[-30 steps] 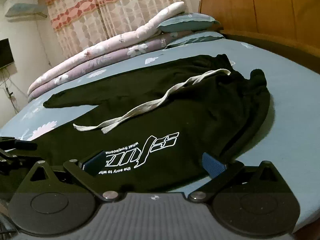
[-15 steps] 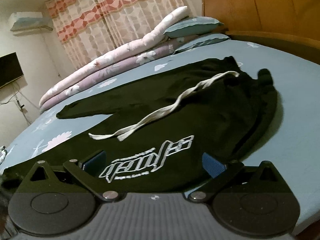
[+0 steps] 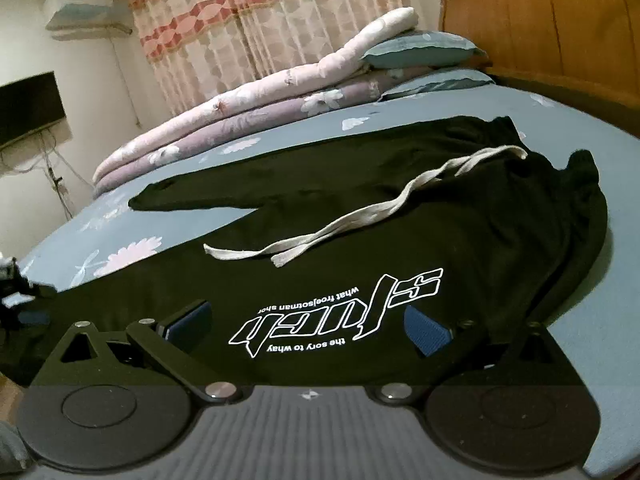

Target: Fold clothes

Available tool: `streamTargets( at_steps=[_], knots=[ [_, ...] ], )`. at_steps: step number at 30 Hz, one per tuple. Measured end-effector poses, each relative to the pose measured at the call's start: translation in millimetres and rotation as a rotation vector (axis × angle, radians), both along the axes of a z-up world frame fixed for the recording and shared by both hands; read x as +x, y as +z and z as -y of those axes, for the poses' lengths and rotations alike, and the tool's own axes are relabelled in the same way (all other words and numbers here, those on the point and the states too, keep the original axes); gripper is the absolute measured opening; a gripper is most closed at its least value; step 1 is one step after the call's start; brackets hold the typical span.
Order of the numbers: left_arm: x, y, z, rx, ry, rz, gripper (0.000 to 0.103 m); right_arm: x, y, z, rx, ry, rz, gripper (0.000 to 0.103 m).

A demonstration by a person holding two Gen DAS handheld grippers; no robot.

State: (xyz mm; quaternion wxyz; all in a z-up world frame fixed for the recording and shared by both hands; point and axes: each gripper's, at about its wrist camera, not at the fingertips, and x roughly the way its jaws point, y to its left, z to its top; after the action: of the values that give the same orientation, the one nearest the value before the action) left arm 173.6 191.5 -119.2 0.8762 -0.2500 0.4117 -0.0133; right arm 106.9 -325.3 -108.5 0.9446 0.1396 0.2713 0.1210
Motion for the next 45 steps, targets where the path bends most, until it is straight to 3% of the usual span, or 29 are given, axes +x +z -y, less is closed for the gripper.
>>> streamTargets(
  at_steps=[3, 7, 11, 14, 18, 21, 24, 30, 34, 39, 45],
  knots=[
    [-10, -1, -25, 0.019, 0.072, 0.01, 0.102, 2, -1, 4, 0.024, -0.009, -0.01, 0.103],
    [-14, 0, -53, 0.155, 0.17, -0.05, 0.102, 3, -2, 4, 0.03, -0.013, -0.013, 0.103],
    [-15, 7, -72, 0.172, 0.225, -0.088, 0.102, 3, -2, 2, 0.018, -0.008, -0.016, 0.103],
    [-17, 16, -73, 0.126, 0.205, -0.056, 0.102, 3, -3, 1, 0.011, -0.007, -0.017, 0.103],
    [-16, 12, -69, 0.054, 0.15, -0.087, 0.102, 5, -3, 0, 0.004, -0.004, -0.023, 0.103],
    [-21, 4, -72, 0.096, 0.166, -0.151, 0.102, 5, -3, 0, 0.001, -0.003, -0.025, 0.103],
    [-36, 6, -81, 0.14, 0.209, -0.176, 0.102, 6, -4, 0, 0.002, -0.002, -0.028, 0.103],
    [-42, 20, -78, 0.185, 0.203, -0.206, 0.102, 6, -4, -3, -0.008, 0.002, -0.028, 0.103],
    [-35, 37, -42, 0.162, 0.102, -0.138, 0.102, 5, -4, -4, -0.012, 0.002, -0.026, 0.103],
    [-8, 47, 49, 0.148, -0.148, -0.072, 0.102, 4, -4, -4, -0.014, 0.0, -0.024, 0.103],
    [21, 44, 136, 0.046, -0.361, -0.016, 0.102, 5, -4, -4, -0.016, 0.005, -0.025, 0.103]
  ],
)
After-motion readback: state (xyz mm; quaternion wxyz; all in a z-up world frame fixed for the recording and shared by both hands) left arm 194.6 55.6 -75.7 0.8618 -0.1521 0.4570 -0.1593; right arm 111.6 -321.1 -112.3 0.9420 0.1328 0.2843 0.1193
